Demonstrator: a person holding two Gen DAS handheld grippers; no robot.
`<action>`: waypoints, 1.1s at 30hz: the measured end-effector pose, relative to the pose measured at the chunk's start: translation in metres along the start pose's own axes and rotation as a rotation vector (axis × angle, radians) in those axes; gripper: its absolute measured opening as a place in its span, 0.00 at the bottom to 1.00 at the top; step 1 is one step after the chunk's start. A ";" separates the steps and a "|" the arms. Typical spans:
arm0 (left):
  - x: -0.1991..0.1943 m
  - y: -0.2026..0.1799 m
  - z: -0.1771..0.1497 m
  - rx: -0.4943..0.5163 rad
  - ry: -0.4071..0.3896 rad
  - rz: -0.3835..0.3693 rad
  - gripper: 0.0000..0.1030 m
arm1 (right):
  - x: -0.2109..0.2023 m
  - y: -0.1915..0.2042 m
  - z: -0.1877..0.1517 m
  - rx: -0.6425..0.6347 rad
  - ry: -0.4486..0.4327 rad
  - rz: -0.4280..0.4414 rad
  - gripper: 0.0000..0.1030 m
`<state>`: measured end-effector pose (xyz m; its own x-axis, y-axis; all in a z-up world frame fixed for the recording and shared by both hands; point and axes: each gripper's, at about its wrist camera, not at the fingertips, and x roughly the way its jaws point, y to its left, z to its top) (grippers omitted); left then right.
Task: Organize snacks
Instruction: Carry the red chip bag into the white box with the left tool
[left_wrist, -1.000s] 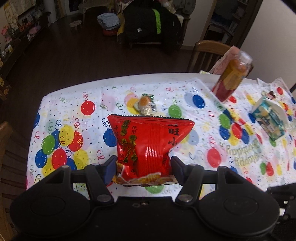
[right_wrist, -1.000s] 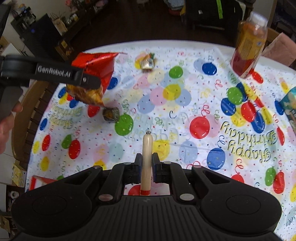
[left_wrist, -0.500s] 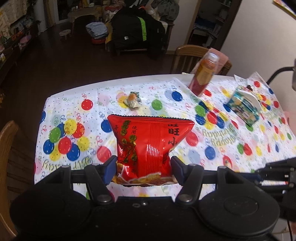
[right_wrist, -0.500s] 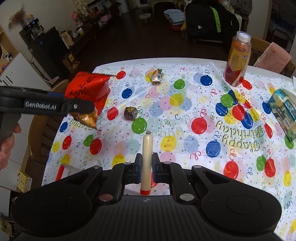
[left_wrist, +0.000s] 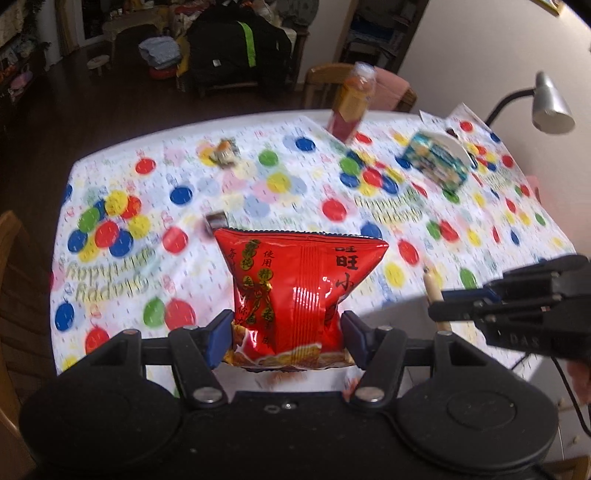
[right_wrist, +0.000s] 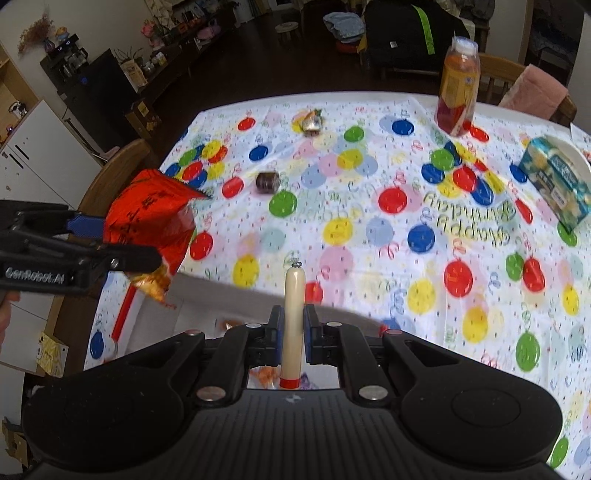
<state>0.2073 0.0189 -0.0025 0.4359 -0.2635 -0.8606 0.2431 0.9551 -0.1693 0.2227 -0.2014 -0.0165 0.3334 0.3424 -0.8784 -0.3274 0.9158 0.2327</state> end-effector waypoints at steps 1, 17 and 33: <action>0.000 -0.001 -0.005 0.000 0.005 -0.003 0.59 | 0.002 0.000 -0.004 0.002 0.006 -0.002 0.10; 0.045 -0.019 -0.067 0.034 0.150 -0.030 0.59 | 0.046 -0.004 -0.050 0.015 0.112 -0.047 0.10; 0.084 -0.015 -0.083 0.009 0.218 0.003 0.59 | 0.084 0.006 -0.056 0.001 0.162 -0.049 0.10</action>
<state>0.1684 -0.0061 -0.1117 0.2391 -0.2238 -0.9448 0.2506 0.9543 -0.1626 0.1999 -0.1791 -0.1125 0.2017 0.2588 -0.9446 -0.3133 0.9308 0.1882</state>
